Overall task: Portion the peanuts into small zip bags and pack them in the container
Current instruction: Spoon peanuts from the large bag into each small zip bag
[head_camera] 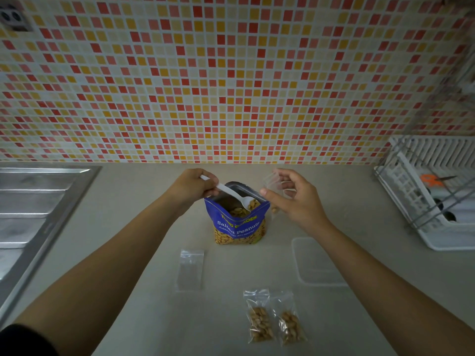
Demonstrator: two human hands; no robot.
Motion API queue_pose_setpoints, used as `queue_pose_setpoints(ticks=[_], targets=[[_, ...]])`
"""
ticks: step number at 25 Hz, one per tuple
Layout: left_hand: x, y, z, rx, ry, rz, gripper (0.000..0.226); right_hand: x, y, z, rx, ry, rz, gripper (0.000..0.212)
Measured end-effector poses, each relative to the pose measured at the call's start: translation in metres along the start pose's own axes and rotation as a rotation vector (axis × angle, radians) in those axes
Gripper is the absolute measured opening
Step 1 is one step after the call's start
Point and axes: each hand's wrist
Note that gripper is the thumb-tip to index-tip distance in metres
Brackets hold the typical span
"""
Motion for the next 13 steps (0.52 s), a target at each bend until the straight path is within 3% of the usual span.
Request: queue_pose_setpoints(ticks=[13], targets=[[0.032,-0.026,0.0,0.076,0.081,-0.19,0.013,-0.012,0.003,-0.007,0.045,-0.022,-0.073,0.053]])
Point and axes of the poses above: each hand's wrist, its own z-axis towards the middle knuckle, its own x-axis out of the back of the hand, y = z × x, and after that the axes turned 14 degrees about x, right-handed
